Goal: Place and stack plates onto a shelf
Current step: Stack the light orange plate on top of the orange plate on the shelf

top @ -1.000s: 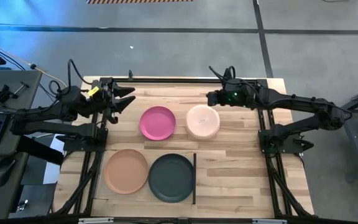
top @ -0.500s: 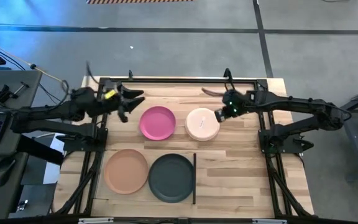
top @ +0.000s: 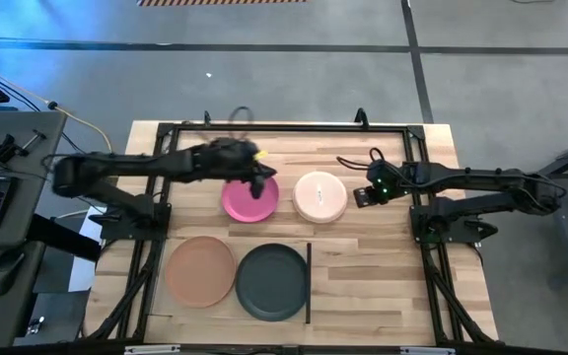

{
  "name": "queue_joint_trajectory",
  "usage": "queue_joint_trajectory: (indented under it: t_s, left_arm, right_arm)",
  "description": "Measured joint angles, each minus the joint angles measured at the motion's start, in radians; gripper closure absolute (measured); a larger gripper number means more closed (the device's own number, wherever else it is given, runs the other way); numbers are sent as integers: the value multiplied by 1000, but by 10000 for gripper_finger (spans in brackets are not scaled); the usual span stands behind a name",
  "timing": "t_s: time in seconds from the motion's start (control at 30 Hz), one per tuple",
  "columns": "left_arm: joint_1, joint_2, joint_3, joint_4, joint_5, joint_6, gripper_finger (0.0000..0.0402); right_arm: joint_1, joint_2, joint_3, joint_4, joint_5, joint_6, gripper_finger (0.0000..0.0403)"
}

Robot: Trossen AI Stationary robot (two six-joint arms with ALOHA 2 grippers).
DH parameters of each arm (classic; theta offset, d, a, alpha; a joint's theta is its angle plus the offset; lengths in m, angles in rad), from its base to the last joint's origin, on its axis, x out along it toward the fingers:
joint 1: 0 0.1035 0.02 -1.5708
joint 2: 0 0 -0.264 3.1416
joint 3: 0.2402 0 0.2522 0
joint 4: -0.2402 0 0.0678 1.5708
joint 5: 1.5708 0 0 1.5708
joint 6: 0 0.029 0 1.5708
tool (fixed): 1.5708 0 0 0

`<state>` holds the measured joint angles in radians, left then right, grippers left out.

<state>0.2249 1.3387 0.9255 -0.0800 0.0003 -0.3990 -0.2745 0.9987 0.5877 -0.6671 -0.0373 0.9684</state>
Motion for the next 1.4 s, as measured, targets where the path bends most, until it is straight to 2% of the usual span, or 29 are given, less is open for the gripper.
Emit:
queue_joint_trajectory:
  t_s: [0.27,0.47,1.0,1.4]
  left_arm:
    - [22,305,235,-154,45,188,401]
    - [24,436,307,-193,40,221,401]
    - [21,602,311,-153,33,218,401]
    - [24,626,303,-170,3,247,401]
  right_arm:
    - [6,71,0,109,-1,0,402]
    - [47,185,0,121,18,-6,402]
    - [157,435,0,297,99,40,403]
    - [211,455,-1,360,214,90,403]
